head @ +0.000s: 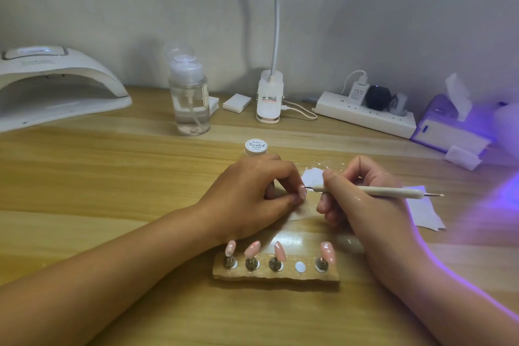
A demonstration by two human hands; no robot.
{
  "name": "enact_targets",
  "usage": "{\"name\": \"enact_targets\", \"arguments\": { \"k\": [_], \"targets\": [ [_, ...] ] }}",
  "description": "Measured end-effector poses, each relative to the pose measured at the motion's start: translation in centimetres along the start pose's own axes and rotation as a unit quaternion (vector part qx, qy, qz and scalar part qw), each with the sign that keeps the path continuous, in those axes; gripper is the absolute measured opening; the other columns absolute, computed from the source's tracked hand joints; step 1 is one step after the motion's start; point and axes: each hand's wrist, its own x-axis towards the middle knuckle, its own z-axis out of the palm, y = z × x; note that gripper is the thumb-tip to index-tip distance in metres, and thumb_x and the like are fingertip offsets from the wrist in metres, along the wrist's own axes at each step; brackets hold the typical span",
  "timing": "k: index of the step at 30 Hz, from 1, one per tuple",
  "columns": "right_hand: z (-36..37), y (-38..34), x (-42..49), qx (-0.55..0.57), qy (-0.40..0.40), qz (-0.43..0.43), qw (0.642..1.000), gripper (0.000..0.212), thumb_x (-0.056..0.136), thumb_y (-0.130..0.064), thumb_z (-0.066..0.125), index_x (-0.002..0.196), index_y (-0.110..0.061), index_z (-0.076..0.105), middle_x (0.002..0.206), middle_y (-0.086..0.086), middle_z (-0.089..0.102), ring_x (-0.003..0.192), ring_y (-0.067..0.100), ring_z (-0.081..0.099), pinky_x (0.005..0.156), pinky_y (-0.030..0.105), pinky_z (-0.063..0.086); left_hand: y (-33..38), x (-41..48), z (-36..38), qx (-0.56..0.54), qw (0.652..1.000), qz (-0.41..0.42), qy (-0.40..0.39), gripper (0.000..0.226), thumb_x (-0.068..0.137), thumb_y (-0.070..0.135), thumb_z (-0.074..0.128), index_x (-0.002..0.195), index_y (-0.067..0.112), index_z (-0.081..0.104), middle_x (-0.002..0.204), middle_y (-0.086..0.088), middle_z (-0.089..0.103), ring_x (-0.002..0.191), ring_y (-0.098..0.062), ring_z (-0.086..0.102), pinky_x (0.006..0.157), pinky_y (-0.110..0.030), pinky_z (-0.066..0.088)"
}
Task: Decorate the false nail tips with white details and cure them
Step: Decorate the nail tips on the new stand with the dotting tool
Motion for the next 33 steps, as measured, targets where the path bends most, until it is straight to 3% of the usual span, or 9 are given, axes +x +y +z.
{"name": "enact_targets", "arguments": {
  "k": [15,26,33],
  "targets": [
    [0.03,0.04,-0.05,0.007,0.008,-0.007,1.000,0.029,0.088,-0.011,0.066,0.066,-0.013,0.047,0.054,0.013,0.065,0.043,0.011,0.055,0.044,0.018,0.045,0.11,0.01,-0.04,0.002,1.000,0.000,0.000,0.010,0.083,0.024,0.076,0.084,0.031,0.069,0.076,0.020,0.055,0.065,-0.010,0.055,0.065,-0.025,0.044],
    [-0.28,0.20,-0.01,0.027,0.009,-0.014,1.000,0.042,0.091,-0.015,0.064,0.053,-0.028,0.052,0.053,0.009,0.064,0.042,0.013,0.051,0.043,0.020,0.044,0.12,-0.04,-0.09,-0.002,1.000,-0.003,-0.004,0.009,0.083,0.023,0.075,0.084,0.031,0.070,0.079,0.020,0.056,0.065,-0.011,0.054,0.065,-0.023,0.043],
    [-0.38,0.05,-0.15,0.061,0.030,-0.028,0.997,0.042,0.092,-0.009,0.060,0.055,-0.025,0.045,0.047,0.008,0.057,0.038,0.012,0.042,0.038,0.017,0.036,0.03,-0.04,-0.09,-0.006,1.000,-0.006,-0.007,0.012,0.084,0.024,0.075,0.085,0.034,0.069,0.082,0.020,0.059,0.065,-0.011,0.055,0.066,-0.024,0.043]
  ]
}}
